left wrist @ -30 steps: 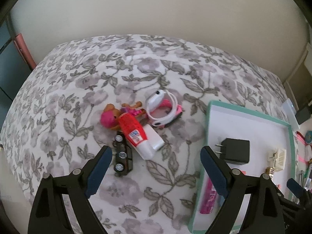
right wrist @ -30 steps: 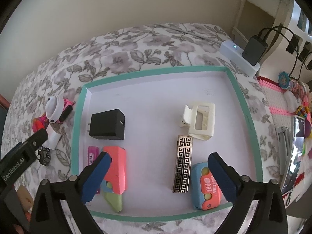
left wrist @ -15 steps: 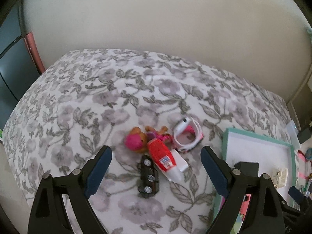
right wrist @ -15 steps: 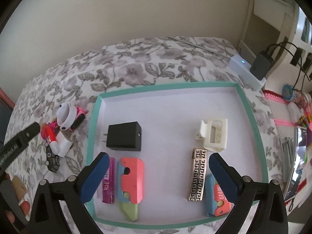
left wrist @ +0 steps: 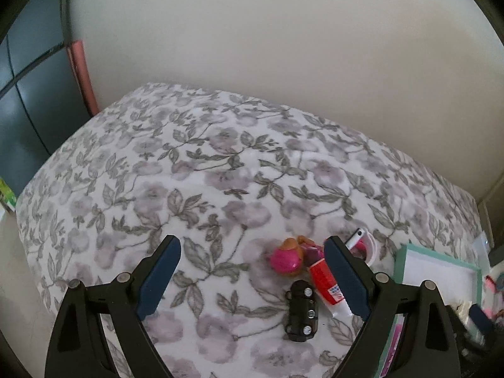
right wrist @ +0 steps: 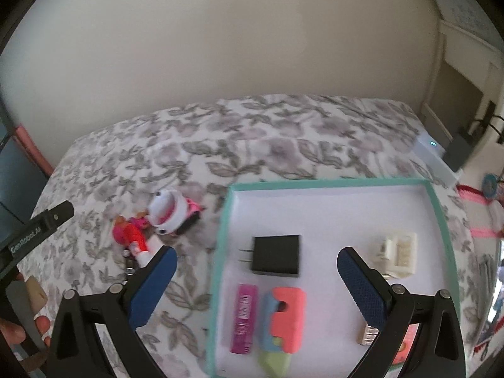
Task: Organize rigid objects
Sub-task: 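Move both grippers back from the tray over the pile of objects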
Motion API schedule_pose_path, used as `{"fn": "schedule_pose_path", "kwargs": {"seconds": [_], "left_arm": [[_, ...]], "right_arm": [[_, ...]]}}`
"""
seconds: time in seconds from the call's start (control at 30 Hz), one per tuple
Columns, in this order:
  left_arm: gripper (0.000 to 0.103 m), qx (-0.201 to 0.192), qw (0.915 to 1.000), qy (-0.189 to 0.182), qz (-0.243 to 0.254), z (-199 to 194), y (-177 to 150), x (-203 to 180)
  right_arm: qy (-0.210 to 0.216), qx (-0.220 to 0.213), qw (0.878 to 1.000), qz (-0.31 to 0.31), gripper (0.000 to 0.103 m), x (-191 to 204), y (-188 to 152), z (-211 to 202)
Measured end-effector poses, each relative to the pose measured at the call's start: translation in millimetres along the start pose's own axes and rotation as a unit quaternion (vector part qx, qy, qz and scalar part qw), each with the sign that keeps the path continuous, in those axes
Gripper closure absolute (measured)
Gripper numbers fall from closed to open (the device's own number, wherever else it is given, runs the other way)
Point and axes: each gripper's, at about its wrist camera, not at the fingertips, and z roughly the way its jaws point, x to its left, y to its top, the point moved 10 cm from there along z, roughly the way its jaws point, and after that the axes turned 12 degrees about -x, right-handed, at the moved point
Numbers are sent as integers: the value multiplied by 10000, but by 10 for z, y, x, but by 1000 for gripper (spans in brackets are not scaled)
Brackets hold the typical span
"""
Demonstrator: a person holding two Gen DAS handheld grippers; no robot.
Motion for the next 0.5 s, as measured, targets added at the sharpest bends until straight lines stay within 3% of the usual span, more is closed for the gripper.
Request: {"fn": "schedule_pose_path", "kwargs": {"seconds": [0.27,0.5], "left_arm": [[10,494,9986,92,-190,239,-217,204],[10,1079,9922,217,-582,501,-546,381]], "right_arm": [[367,222,9984,-367,0,496,-140,169],[551,457,9950,-691,0,867,-324,387]]}}
